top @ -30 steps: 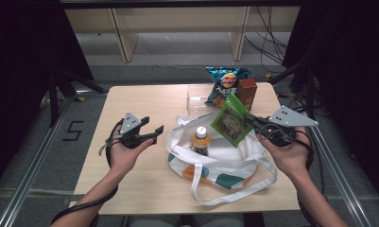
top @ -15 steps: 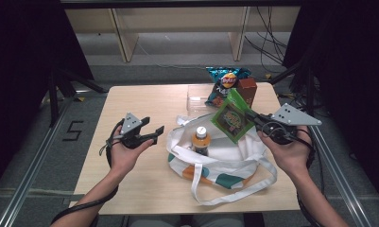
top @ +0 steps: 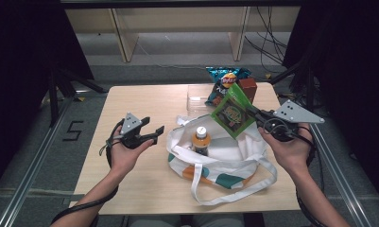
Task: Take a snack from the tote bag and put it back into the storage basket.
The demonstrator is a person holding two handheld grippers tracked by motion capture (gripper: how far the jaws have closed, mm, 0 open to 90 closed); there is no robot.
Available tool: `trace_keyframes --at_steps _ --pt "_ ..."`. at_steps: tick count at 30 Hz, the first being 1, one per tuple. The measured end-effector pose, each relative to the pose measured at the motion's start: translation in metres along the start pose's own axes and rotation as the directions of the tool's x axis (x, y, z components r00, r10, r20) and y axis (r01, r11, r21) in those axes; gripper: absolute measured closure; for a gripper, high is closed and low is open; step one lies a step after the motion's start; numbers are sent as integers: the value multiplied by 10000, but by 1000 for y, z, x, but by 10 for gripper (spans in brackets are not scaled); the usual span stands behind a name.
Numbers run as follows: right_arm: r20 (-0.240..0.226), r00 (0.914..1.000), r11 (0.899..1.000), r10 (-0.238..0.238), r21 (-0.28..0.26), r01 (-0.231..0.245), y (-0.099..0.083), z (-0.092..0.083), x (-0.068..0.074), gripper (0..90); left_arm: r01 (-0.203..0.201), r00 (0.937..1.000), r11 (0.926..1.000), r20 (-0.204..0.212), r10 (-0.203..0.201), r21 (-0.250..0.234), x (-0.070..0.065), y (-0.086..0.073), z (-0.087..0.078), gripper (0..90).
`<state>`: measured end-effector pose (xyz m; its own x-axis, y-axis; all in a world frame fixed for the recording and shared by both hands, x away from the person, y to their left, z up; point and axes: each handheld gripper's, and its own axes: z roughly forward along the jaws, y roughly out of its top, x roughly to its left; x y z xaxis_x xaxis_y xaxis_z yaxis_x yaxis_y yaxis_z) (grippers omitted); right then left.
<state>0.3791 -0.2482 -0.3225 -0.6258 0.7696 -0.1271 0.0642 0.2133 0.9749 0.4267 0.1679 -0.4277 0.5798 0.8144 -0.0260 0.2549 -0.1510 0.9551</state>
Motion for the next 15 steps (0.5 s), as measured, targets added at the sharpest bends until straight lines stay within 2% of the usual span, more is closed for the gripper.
trace_keyframes --at_steps 3,4,9,12,15 --pt "42 10000 9999 52 -124 -52 2 1 -1 900 -20 10000 10000 21 20 27 -1 0 0 308" --pt "158 9998 9998 -83 -196 86 2 1 -3 900 -27 10000 10000 30 27 41 -1 0 0 308" --pt "56 9999 9997 135 -182 -134 6 3 -3 900 -31 10000 10000 36 31 69 -1 -1 1 309" --pt "138 9999 9996 -90 -250 94 7 6 -7 900 -70 10000 10000 61 70 67 -1 -1 2 309" --pt "264 9996 9996 57 -276 -50 7 7 -8 900 -72 10000 10000 69 71 67 -1 -1 2 309"
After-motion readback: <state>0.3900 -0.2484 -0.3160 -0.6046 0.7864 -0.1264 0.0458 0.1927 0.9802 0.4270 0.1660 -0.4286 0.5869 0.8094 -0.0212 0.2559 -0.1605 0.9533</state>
